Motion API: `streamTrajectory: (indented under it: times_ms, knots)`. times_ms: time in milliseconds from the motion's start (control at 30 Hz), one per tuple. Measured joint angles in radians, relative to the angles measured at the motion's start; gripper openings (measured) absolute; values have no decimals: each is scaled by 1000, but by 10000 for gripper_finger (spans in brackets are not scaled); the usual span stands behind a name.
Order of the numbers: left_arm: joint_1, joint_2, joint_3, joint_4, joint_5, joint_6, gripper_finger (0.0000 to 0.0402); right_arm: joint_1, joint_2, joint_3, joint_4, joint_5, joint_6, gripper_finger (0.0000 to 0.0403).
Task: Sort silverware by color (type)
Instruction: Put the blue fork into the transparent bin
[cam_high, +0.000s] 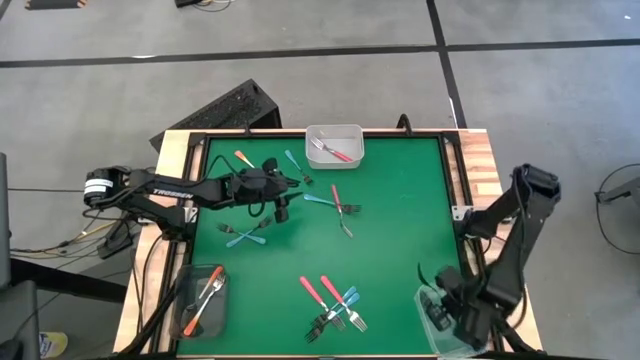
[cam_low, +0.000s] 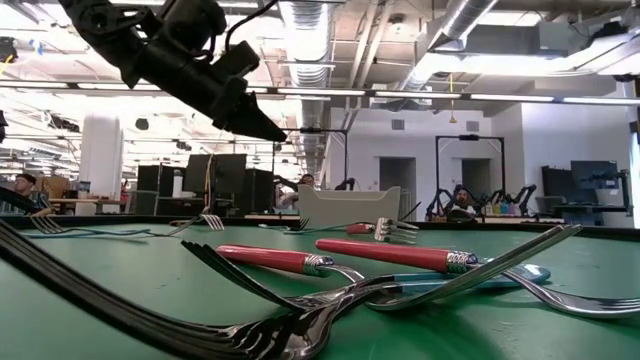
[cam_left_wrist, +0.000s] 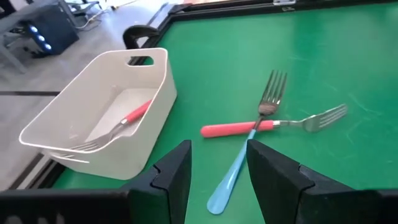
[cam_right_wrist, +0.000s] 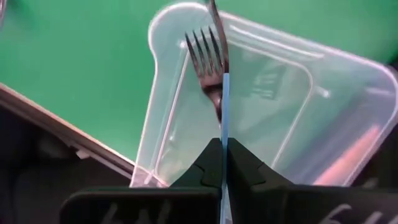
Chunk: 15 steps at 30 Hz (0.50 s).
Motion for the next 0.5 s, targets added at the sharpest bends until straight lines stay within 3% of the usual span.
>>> streamTrajectory:
  times_ms: [233,500]
  knots:
    - [6,0,0,10,-1,-16,141,95,127,1,62,-20,-4,43]
    - [6,0,0,28,6,-62,141,48,148,0,86,-60,3,95]
